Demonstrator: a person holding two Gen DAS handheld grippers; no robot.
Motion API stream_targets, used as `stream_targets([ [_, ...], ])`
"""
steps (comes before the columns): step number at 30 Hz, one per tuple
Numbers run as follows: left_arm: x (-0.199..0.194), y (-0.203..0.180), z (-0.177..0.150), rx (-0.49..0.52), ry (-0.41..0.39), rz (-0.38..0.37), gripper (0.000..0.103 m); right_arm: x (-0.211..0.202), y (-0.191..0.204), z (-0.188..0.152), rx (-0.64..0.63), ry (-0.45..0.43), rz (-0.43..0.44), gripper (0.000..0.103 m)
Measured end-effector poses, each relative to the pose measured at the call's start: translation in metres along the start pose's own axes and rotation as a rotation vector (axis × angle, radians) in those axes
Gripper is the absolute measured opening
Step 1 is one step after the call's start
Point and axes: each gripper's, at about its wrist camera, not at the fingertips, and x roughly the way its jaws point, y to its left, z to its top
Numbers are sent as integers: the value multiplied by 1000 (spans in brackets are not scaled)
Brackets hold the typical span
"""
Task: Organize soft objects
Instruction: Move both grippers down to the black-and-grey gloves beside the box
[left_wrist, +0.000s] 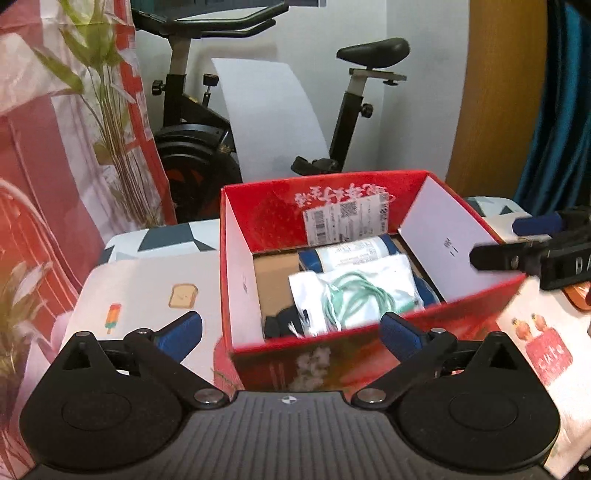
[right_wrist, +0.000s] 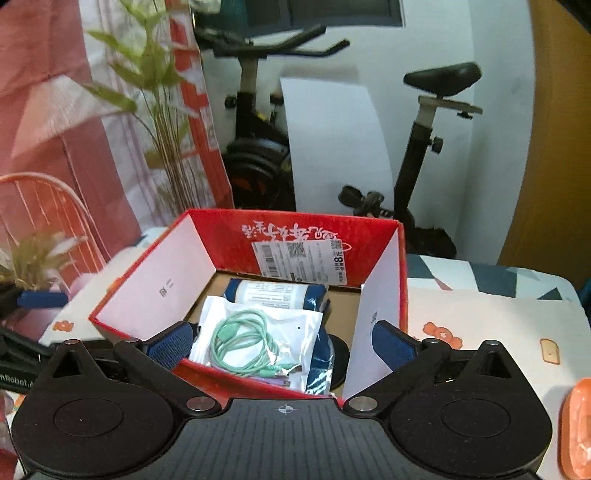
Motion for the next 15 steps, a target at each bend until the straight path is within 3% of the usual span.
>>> stream_targets([
  [10,-16,10,-58,-106,23,48,103,-22,1,-50,-21,-36,27,103],
  [15,-19,4,-81,-117,36,66,103,-12,2,-78,-14,18,73,99],
])
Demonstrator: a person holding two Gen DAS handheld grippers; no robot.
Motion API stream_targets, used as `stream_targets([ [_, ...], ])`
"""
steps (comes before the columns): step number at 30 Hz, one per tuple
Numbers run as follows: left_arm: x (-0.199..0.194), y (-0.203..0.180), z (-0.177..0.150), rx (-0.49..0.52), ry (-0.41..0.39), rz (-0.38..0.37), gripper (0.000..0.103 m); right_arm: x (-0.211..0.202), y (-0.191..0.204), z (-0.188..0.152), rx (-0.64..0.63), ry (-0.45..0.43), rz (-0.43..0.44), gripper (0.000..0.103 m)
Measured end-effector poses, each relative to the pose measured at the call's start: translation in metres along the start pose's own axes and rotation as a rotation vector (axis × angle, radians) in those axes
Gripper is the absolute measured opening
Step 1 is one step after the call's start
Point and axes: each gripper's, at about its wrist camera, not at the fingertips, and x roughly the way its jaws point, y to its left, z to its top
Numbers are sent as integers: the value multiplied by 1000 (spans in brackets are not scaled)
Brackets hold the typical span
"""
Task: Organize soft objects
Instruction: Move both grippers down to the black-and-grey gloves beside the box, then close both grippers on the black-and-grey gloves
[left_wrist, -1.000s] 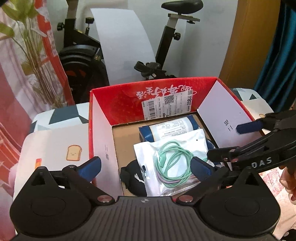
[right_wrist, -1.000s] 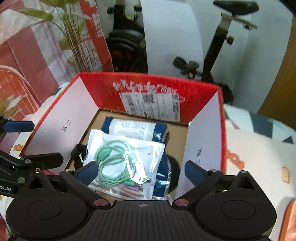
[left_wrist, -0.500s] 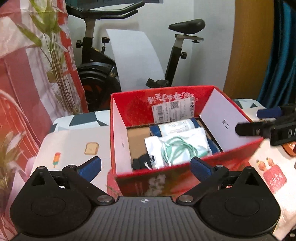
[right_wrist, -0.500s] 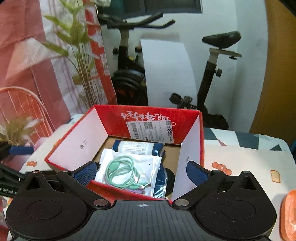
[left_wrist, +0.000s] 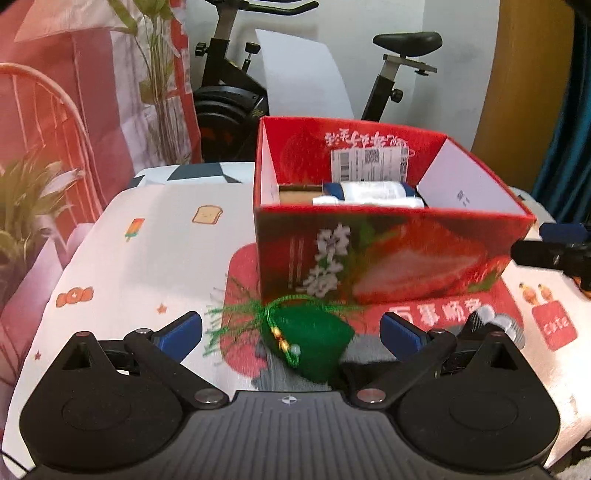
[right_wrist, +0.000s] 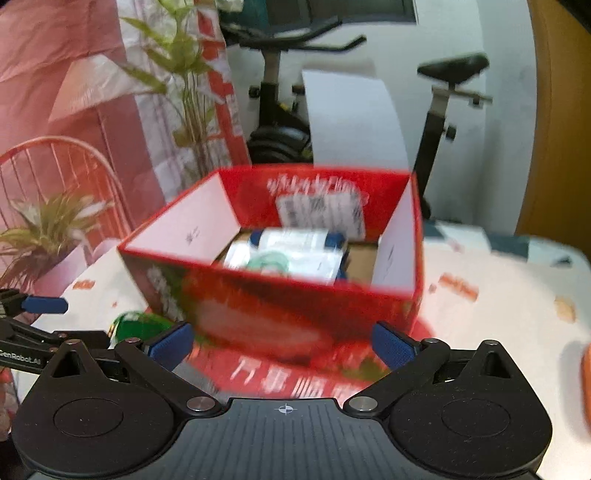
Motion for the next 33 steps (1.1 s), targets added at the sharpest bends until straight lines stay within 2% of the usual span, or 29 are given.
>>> stream_targets([
  [2,0,-5,-6,7,-5,4,103,4,0,-11,25,29,24,95],
  [5,5,-6,-11,-42,1,-41,102,10,3,-27,10,76,36,86],
  [6,6,-6,-13,-58,5,-54,99,11,4,-32,-4,87,35,81],
  [8,9,-8,-18,-74,17,-75,92,11,4,-40,-16,103,35,78],
  [9,10,-9,-19,-75,24,-87,86,12,4,-43,-10,109,37,78],
  [17,20,-15,-30,-82,75,-170,71,23,0,-55,28,151,40,77],
  [21,29,-21,-39,-99,117,-208,70,29,-2,-60,43,181,51,77],
  [28,42,-14,-42,-149,140,-232,70,36,-3,-66,65,205,66,72],
  [33,49,-15,-39,-141,148,-242,70,37,-2,-65,57,207,82,59],
])
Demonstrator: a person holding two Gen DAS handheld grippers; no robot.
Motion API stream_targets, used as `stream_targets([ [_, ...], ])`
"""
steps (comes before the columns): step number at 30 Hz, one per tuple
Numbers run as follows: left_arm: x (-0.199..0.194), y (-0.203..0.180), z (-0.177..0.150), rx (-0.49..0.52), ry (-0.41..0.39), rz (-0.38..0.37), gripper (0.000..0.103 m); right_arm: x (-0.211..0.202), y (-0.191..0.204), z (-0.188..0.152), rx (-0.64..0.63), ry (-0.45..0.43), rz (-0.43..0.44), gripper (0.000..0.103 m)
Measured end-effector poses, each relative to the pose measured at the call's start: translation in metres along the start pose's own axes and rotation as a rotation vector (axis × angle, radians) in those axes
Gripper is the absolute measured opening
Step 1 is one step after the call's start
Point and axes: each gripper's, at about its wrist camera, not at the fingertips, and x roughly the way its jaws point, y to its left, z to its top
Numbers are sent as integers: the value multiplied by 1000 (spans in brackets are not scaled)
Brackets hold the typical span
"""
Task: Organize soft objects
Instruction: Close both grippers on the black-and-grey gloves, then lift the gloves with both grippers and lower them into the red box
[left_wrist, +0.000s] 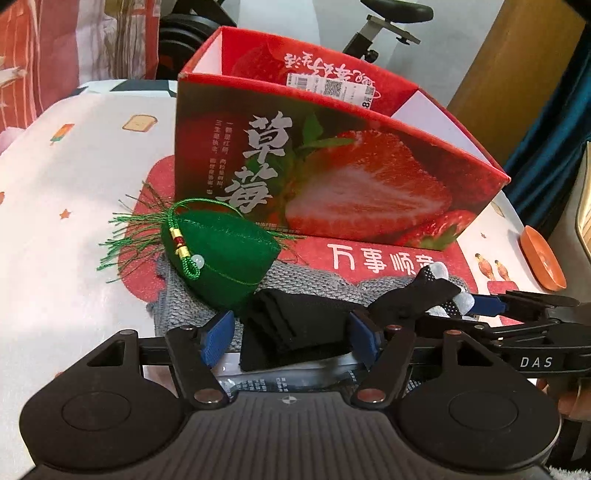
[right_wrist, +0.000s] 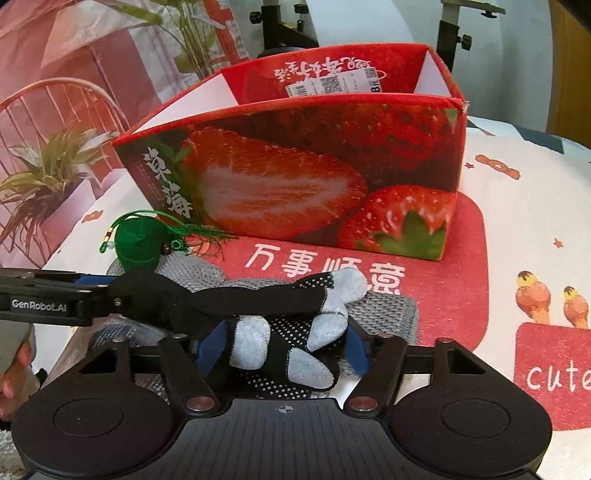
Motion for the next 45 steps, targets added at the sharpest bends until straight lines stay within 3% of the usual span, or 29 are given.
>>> stream_targets([
  [2,1,-1,0,-7,6,-11,70,0,2,0,-7,1,7,55],
  [7,-2,-8,-2,10,-7,-3,57,0,4,0,-15,2,22,49],
  [10,-3,-7,-4,-1,-14,-11,37,0,4,0,-12,-2,40,41],
  [14,-8,-8,-4,-4,-20,-22,25,-8,6,2,-29,-40,66,20],
  [16,-12,-11,-3,17,-27,-22,25,-12,8,3,-37,-56,75,14],
  [23,-41,-28,8,128,-118,12,25,-28,6,14,-32,-114,121,12],
  [29,-60,-26,21,91,-140,-41,25,-48,2,31,-7,-175,151,12],
  [38,-93,-31,59,84,-265,-87,25,-87,8,85,-42,-339,187,12],
  [45,-103,-41,105,160,-363,-66,25,-95,14,139,-88,-408,165,12],
])
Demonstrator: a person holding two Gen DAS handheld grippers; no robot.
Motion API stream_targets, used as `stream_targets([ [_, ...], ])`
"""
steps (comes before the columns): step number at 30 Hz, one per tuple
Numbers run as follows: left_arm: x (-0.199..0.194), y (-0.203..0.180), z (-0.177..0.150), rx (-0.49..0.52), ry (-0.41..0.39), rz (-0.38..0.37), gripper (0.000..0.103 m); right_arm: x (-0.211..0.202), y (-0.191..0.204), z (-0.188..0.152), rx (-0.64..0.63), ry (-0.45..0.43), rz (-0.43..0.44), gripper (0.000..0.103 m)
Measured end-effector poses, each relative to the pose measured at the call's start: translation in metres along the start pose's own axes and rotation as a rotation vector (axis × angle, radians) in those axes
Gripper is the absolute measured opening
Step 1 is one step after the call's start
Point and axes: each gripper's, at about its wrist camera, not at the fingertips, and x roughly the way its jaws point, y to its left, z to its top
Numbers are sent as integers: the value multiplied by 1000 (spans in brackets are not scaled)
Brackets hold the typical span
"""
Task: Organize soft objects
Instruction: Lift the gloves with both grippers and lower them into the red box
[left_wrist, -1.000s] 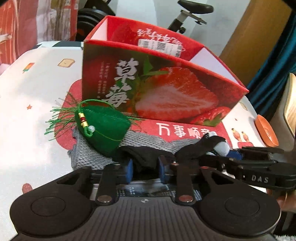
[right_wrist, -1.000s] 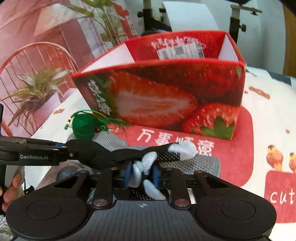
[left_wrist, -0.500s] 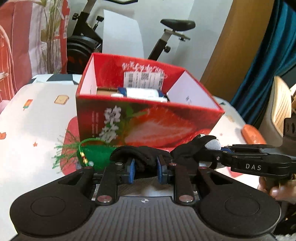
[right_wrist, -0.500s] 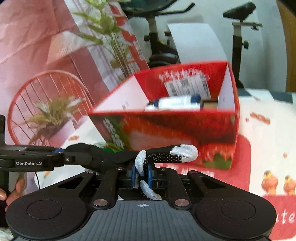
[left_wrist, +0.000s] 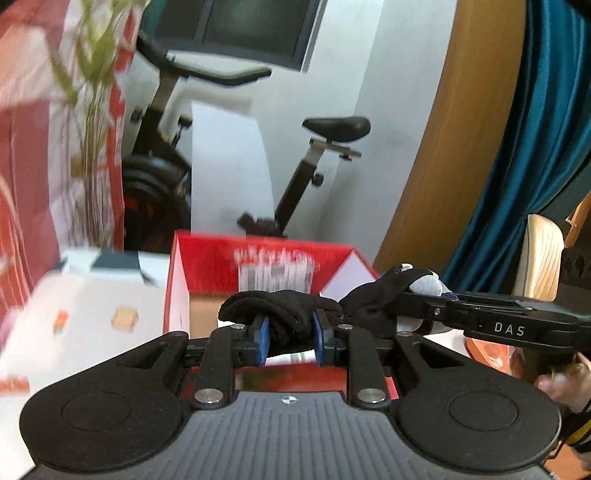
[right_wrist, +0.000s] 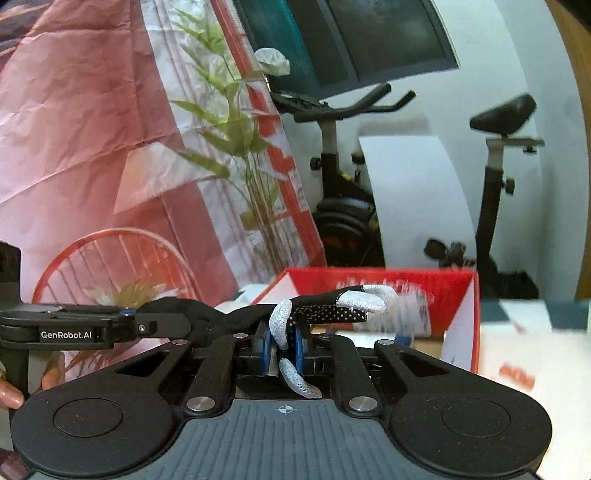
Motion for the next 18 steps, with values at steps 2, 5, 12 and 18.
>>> stream_targets([
  [2,10,2,11,14,0,6,25,12,-5,11,2,14,-12,12],
  [5,37,11,25,-23,55,-2,25,36,-19,22,40,73,-38,12],
  [12,113,35,22,-59,282,-26,25,98,-50,7,120,294,-103,11],
  [18,154,44,10,-52,399,-19,25,126,-60,-19,162,404,-160,12],
])
